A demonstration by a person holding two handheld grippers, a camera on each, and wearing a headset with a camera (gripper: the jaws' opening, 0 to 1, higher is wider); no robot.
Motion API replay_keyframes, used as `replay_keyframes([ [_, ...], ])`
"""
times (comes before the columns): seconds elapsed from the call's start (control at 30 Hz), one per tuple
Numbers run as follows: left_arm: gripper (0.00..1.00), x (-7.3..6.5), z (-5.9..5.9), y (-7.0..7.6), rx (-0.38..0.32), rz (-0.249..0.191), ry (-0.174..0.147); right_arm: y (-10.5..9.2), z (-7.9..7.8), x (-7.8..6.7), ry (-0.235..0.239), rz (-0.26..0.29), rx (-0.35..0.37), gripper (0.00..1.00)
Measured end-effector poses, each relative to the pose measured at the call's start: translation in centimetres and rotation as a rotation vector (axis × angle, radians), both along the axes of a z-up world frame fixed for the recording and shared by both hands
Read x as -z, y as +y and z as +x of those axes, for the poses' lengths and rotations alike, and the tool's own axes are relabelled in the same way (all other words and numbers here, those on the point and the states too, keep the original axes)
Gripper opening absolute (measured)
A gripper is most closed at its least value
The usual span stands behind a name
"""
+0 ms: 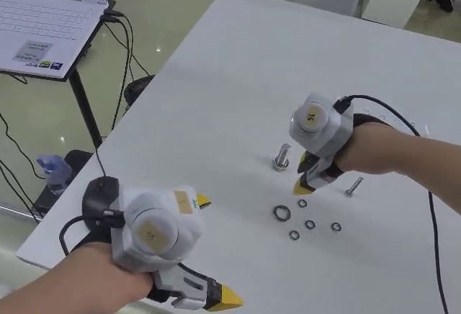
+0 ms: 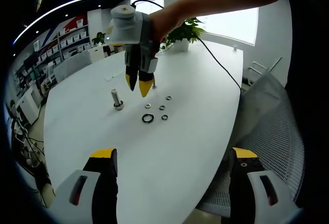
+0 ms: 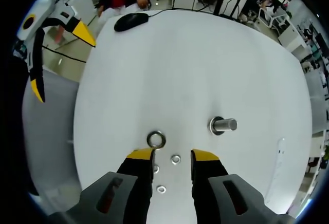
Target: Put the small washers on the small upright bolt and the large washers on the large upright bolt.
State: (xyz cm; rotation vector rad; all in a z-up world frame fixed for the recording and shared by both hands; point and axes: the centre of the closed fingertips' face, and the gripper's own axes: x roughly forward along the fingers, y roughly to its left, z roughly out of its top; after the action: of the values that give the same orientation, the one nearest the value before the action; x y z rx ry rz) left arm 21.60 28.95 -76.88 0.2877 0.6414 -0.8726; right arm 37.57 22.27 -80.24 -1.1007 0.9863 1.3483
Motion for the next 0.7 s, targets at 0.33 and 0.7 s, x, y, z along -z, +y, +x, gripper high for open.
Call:
replay_keyframes([
  [0.33, 0.89, -0.3, 0.0, 0.0, -0.010, -0.004, -0.009, -0.3, -1.4, 1.5, 0.030, 0.008, 0.007, 0.29],
  [0.7, 0.89, -0.1, 0.0, 0.1, -0.026, -0.011, -0.008, -0.1, -1.4, 3.9, 0.038, 0.008, 0.014, 0.32],
])
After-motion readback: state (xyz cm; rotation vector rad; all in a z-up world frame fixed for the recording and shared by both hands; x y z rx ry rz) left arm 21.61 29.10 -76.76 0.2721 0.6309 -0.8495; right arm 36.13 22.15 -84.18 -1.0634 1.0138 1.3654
